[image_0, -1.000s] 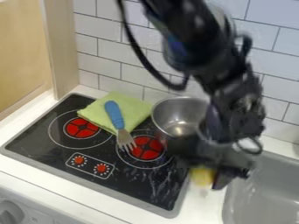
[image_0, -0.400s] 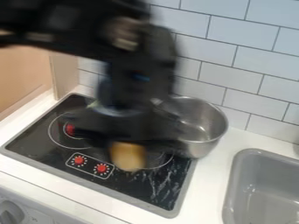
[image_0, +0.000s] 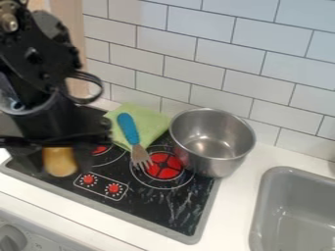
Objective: Move the corn to the left side of the stove
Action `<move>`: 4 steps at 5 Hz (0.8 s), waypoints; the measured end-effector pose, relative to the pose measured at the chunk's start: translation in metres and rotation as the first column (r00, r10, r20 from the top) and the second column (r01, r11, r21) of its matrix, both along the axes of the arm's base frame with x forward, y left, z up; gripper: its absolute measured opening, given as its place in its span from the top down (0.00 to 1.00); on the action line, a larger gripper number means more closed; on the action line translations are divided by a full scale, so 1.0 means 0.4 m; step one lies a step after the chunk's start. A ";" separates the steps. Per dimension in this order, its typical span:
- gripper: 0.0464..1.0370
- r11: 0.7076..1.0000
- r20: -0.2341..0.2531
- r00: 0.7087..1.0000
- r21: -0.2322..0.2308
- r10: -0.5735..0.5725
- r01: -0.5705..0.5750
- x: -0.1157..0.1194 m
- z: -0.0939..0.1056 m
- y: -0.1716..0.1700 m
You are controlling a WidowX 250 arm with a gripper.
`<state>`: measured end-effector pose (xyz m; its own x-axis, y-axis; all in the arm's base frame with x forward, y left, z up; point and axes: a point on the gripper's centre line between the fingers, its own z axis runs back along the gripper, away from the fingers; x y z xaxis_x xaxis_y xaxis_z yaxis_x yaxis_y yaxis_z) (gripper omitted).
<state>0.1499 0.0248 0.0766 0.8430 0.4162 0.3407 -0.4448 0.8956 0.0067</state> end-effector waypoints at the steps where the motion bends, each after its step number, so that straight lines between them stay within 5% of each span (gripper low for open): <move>1: 0.41 0.999 -0.037 0.998 -0.007 0.044 -0.044 0.006 -0.029 0.039; 4: 0.41 0.988 -0.036 0.988 -0.002 0.152 -0.153 0.085 -0.056 0.185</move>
